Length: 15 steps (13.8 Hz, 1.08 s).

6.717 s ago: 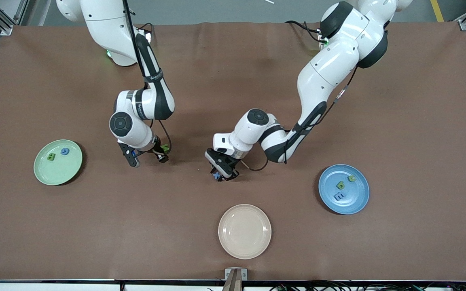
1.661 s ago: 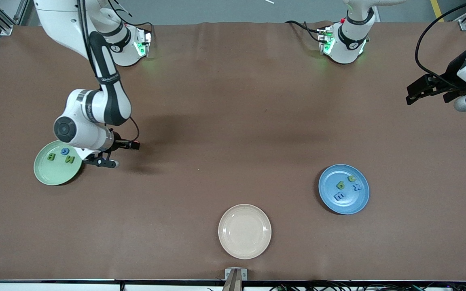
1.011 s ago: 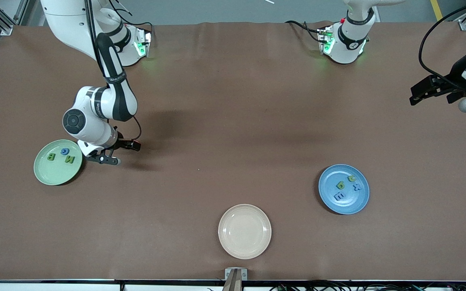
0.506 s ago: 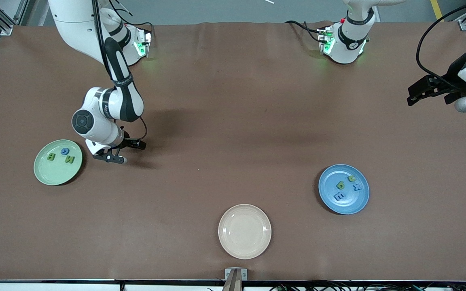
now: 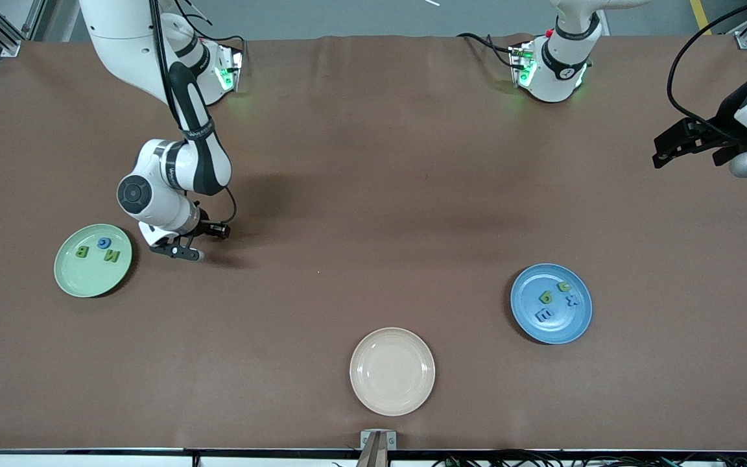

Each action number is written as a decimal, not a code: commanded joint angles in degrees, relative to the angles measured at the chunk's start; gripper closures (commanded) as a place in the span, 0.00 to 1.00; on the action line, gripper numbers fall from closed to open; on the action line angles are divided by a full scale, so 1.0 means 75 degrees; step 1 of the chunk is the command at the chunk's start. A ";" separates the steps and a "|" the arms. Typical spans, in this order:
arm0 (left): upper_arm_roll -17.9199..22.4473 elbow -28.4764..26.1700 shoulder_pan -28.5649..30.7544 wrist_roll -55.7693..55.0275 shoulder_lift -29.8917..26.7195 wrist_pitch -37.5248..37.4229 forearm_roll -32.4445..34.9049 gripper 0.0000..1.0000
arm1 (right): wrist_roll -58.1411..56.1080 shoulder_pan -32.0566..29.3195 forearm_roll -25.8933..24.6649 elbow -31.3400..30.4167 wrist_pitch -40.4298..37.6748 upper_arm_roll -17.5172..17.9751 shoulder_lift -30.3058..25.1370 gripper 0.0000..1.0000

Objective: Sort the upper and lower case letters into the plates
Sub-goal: 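Carry the pink Q to the green plate and open the right gripper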

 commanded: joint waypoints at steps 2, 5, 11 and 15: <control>-0.0043 -0.0170 0.0054 0.0175 -0.0158 0.0124 0.0042 0.00 | -0.0037 0.0085 0.0338 -0.0257 0.0138 0.0039 -0.0074 0.72; -0.0090 -0.0170 0.0042 0.0175 -0.0170 0.0124 0.0042 0.00 | -0.0083 0.0062 0.0327 -0.0164 -0.0002 0.0028 -0.0121 0.79; -0.0090 -0.0158 0.0066 0.0187 -0.0147 0.0124 0.0042 0.00 | -0.2294 -0.0266 -0.0291 0.1440 -0.2602 -0.1879 -0.0239 0.80; -0.0090 -0.0158 0.0077 0.0186 -0.0123 0.0124 0.0042 0.00 | -0.4333 -0.1834 -0.0705 0.2178 -0.2499 -0.1941 0.0310 0.80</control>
